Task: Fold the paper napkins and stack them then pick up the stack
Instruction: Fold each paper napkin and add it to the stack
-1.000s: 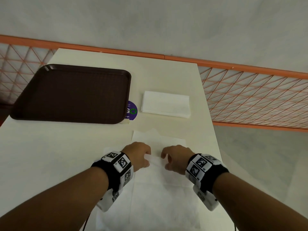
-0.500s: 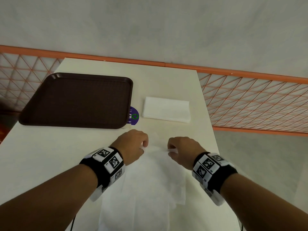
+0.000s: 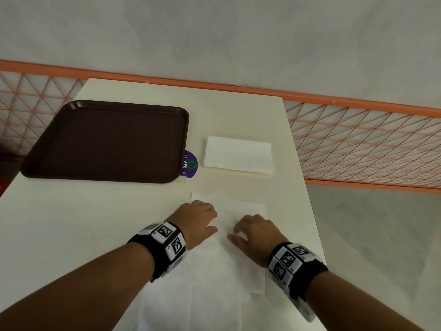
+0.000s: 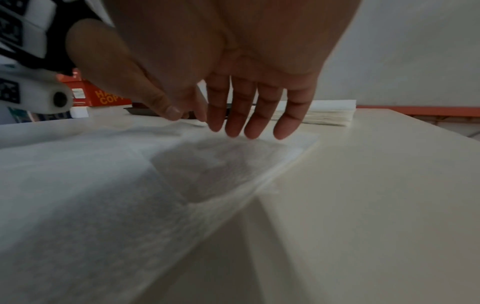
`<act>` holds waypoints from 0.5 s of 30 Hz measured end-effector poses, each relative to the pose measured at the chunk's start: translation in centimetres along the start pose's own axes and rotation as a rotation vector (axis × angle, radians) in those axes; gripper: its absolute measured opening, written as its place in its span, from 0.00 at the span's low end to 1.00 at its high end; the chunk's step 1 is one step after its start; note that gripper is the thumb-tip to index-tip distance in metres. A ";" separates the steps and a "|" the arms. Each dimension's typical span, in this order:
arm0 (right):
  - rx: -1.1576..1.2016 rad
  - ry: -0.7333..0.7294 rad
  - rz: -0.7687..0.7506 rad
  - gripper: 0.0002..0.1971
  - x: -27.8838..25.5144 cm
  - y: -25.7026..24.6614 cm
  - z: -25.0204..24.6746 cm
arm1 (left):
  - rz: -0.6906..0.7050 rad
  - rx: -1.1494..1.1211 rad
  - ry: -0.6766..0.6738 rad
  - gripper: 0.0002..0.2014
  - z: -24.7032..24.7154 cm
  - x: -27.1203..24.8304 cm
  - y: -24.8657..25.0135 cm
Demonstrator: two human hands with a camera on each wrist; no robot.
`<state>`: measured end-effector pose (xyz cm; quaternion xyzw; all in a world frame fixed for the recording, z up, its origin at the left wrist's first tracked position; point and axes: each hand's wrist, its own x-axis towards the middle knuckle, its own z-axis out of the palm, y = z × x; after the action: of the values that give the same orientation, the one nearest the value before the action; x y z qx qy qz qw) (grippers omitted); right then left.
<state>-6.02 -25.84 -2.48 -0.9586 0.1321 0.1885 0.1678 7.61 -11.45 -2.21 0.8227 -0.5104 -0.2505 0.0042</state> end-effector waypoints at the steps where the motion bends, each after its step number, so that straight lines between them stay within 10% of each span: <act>1: -0.004 0.030 0.014 0.20 0.3 0.3 0.0 | 0.014 0.020 -0.007 0.25 0.3 0.2 0.2; 15: 0.052 -0.184 0.189 0.17 4.4 0.6 -1.9 | -0.155 0.033 -0.085 0.15 -0.3 3.8 2.4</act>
<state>-1.63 -27.88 -2.82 -0.9158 0.2108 0.2869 0.1857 7.01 -15.87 -2.89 0.8482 -0.4490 -0.2763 -0.0503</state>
